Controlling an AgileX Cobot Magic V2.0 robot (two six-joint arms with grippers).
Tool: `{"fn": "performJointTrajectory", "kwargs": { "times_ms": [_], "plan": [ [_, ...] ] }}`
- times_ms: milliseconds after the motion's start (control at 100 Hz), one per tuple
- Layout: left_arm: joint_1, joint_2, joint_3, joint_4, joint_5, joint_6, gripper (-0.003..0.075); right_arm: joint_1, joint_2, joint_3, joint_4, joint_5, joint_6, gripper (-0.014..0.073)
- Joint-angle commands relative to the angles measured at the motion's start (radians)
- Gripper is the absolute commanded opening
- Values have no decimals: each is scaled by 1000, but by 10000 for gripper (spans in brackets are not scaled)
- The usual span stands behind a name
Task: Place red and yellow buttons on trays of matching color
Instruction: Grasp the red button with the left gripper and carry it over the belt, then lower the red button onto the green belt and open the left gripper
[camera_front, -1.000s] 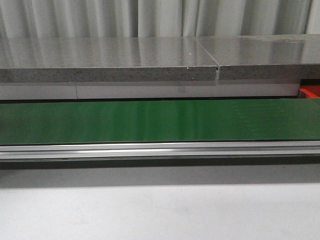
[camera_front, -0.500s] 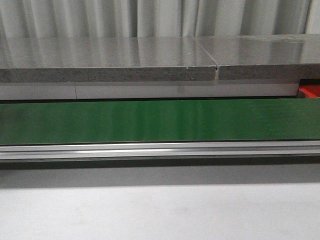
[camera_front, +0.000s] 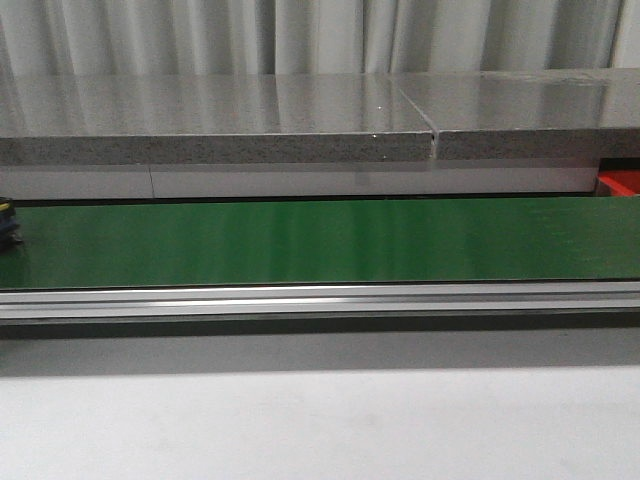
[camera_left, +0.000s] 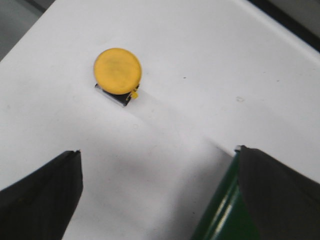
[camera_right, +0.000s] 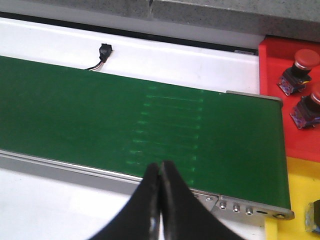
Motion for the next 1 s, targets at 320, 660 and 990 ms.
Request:
{"fn": "performJointTrajectory", "kwargs": {
  "times_ms": [320, 660, 990],
  "plan": [
    [72, 122, -35, -2, -208, 35, 621, 2, -4, -27, 9, -55, -7, -67],
    [72, 266, -185, 4, -204, 54, 621, 2, -4, -27, 9, -55, -7, -67],
    [72, 332, -248, 4, -203, 54, 582, 2, -4, -27, 9, -55, -7, -67]
  ]
}}
